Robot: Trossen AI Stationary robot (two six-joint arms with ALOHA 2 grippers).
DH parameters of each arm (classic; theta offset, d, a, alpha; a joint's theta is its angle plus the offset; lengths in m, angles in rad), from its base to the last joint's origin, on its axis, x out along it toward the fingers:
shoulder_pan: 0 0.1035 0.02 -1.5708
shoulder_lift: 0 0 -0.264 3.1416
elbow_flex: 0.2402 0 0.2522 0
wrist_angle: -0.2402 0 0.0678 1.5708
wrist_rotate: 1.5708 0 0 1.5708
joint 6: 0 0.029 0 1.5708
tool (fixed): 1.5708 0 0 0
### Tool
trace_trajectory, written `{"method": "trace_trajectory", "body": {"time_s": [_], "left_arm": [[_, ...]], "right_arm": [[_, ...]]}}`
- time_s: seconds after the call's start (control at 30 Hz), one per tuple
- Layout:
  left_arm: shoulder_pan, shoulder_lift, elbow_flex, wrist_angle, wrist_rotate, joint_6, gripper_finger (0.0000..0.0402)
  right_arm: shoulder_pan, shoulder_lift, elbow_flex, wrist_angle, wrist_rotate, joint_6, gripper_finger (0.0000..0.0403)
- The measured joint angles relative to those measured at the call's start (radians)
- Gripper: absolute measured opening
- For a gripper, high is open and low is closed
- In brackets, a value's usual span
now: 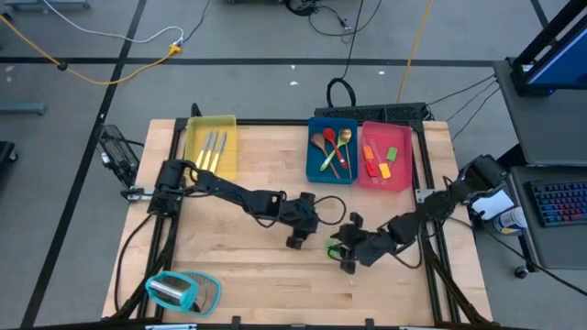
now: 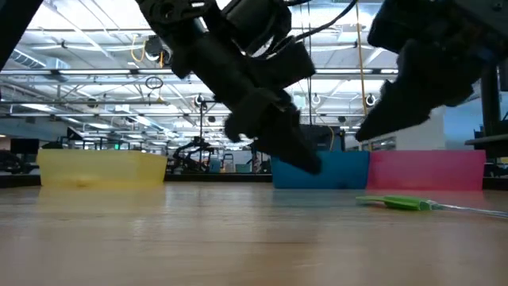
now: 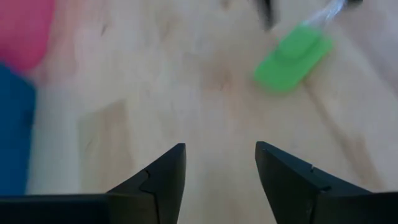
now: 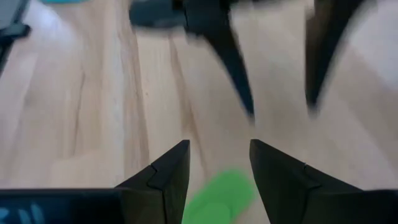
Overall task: Pick & Place Kitchen Items
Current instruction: Put the green spatula into the pink bin
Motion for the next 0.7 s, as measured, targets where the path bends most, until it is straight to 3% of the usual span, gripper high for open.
{"method": "trace_trajectory", "body": {"time_s": [0.13,0.3,0.7], "left_arm": [[0.013,-0.067,0.0,-0.13,-0.046,-0.009,0.0191],[0.024,-0.128,0.0,-0.165,-0.051,0.017,0.0191],[0.029,-0.15,0.0,-0.171,-0.049,0.123,0.0191]], "right_arm": [[0.0,0.003,0.002,-0.072,-0.105,0.185,0.016],[0.004,0.061,0.002,-0.104,-0.106,0.3,0.0159],[0.003,0.212,0.005,0.064,-0.048,0.224,0.016]]}}
